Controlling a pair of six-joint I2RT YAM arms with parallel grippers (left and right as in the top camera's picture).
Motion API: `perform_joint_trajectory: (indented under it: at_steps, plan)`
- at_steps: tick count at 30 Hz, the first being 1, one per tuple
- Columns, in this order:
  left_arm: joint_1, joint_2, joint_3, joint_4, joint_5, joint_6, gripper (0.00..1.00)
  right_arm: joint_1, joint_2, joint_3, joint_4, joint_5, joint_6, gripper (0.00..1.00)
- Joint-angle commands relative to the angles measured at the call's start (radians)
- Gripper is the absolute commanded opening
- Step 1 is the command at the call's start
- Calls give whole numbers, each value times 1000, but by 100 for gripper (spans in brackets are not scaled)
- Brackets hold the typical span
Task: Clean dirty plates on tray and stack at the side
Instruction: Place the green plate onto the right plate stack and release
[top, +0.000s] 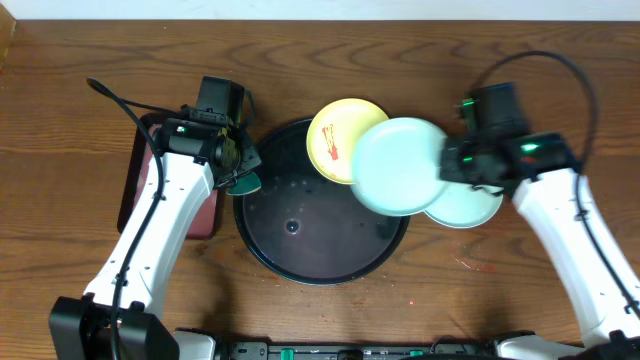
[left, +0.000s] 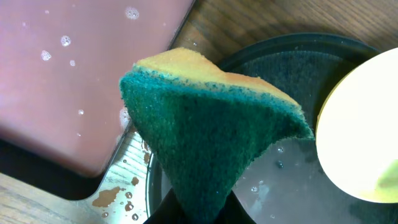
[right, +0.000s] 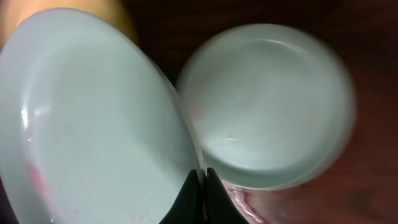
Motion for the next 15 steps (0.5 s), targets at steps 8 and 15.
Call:
perform_joint_trajectory:
  at_steps: [8, 15]
  plan:
    - [4, -1, 4, -2, -5, 9, 7, -265, 83, -45, -11, 129, -58, 1]
    - [4, -1, 4, -2, -5, 9, 7, -296, 179, -80, 28, 121, -58, 5]
